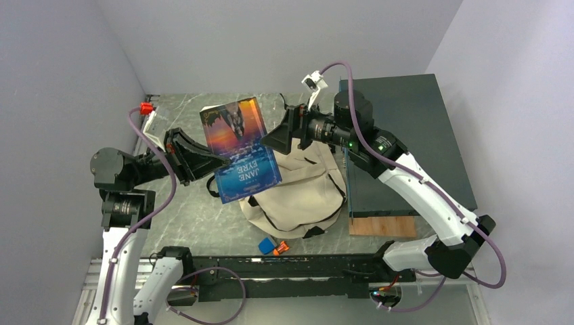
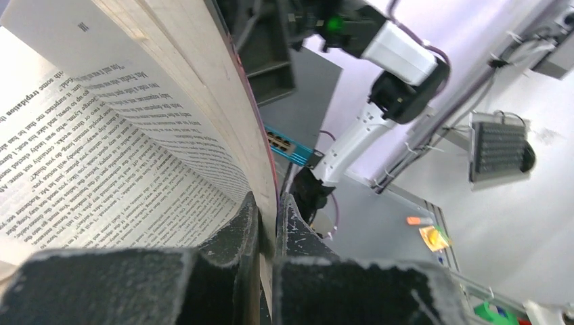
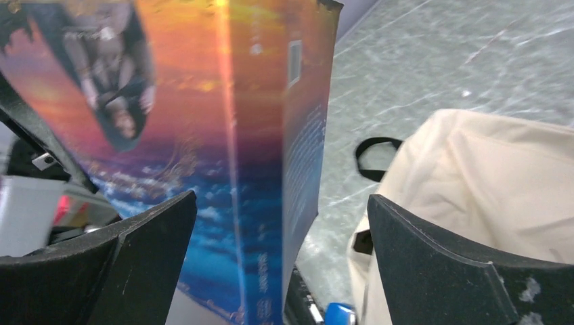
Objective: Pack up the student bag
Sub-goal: Pick up the book from the center of the board.
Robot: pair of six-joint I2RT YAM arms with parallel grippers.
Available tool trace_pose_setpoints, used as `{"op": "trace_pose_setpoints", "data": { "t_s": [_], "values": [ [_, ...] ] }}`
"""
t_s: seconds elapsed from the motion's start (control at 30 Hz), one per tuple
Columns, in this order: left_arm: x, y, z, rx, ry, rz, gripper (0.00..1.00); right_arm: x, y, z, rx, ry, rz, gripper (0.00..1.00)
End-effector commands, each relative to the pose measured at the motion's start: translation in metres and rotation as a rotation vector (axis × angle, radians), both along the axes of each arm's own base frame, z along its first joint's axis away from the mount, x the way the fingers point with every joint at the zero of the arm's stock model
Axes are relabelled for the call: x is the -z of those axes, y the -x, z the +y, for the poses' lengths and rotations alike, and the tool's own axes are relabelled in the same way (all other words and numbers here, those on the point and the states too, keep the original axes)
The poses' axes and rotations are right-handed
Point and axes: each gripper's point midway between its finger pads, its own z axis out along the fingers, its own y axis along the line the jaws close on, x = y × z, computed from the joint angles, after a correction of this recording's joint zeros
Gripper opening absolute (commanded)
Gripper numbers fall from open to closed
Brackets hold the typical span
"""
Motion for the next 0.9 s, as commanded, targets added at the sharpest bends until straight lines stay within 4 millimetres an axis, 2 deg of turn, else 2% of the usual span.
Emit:
{"op": "trace_pose_setpoints", "data": {
  "t_s": [0.0,0.1,0.27,0.37,0.43,0.5,0.6,0.73,0.87],
  "values": [
    [-0.051,0.035,-0.008,0.076,0.034,-0.308,0.0,-0.039,0.034,0.008,-0.2,-0.206,0.011,1.0],
    [-0.049,0.038,-0.015,0.117,0.049,-0.308,0.0,-0.047,0.048,0.015,-0.301,-0.285,0.036,1.0],
    [-0.034,0.025,-0.024,0.122,0.038,-0.258,0.0,-0.063,0.073,0.012,-0.449,-0.416,0.052,0.96],
    [-0.02,0.014,-0.026,0.104,0.022,-0.228,0.0,-0.067,0.083,0.007,-0.477,-0.455,0.061,0.88],
    [-0.011,0.007,-0.027,0.092,0.017,-0.2,0.0,-0.064,0.082,0.005,-0.451,-0.441,0.07,0.82],
    [-0.004,-0.001,-0.028,0.075,0.012,-0.179,0.0,-0.06,0.082,0.003,-0.429,-0.429,0.063,0.72],
    [0.008,-0.01,-0.028,0.044,-0.012,-0.146,0.0,-0.059,0.084,-0.001,-0.411,-0.428,0.061,0.45],
    [0.035,-0.027,-0.023,-0.055,-0.063,-0.037,0.0,-0.064,0.085,-0.008,-0.373,-0.439,0.037,0.22],
    [0.05,-0.036,-0.013,-0.176,-0.101,0.056,0.27,-0.067,0.078,-0.012,-0.312,-0.441,0.017,0.03]
  ]
}}
